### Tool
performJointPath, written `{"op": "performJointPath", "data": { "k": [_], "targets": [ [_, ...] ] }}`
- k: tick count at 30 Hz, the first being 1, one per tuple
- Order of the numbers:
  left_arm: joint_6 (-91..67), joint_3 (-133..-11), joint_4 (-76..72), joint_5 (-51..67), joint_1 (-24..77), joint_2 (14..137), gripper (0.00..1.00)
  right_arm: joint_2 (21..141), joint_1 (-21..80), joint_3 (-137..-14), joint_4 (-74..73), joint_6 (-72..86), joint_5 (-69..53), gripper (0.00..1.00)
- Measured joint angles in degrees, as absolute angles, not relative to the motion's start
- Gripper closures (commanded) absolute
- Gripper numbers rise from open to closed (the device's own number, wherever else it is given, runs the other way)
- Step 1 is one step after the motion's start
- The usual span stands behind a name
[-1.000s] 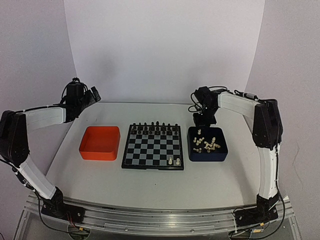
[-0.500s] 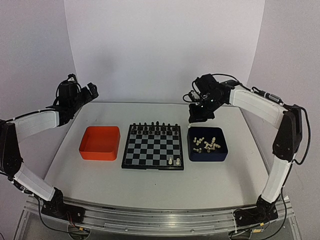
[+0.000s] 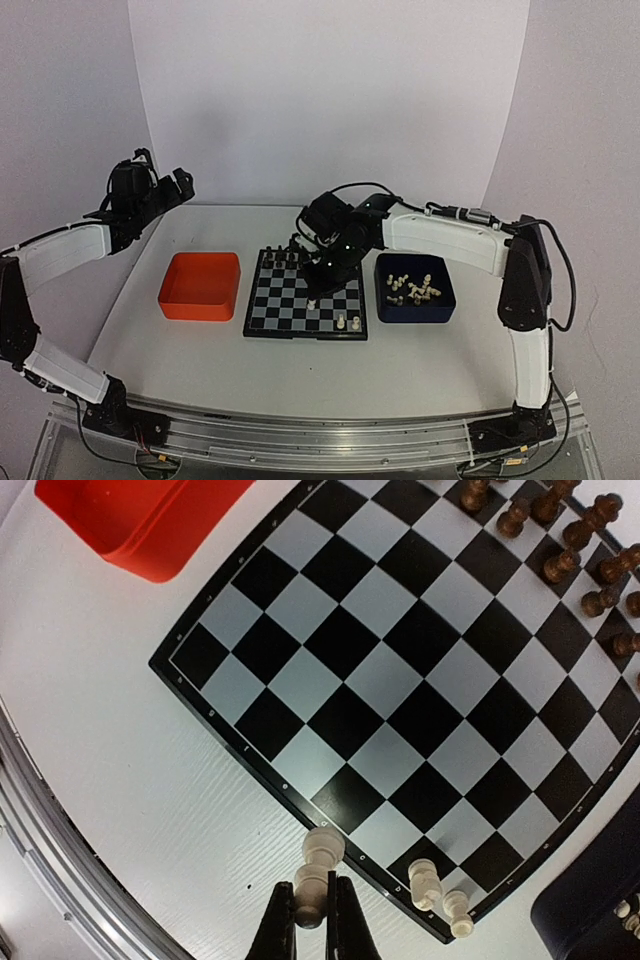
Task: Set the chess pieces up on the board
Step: Place the chess piece on the chessboard.
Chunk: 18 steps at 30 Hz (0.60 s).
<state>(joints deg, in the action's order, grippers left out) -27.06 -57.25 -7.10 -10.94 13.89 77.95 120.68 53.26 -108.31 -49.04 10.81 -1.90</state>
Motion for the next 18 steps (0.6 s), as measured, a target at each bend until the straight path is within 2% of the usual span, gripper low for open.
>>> {"op": "performJointPath", "data": {
  "k": [18],
  "targets": [
    [-27.0, -54.1, -4.6, -9.4, 13.9, 74.2, 0.0, 125.4, 54.4, -108.3, -51.2, 12.5, 5.4, 1.0]
  ]
}}
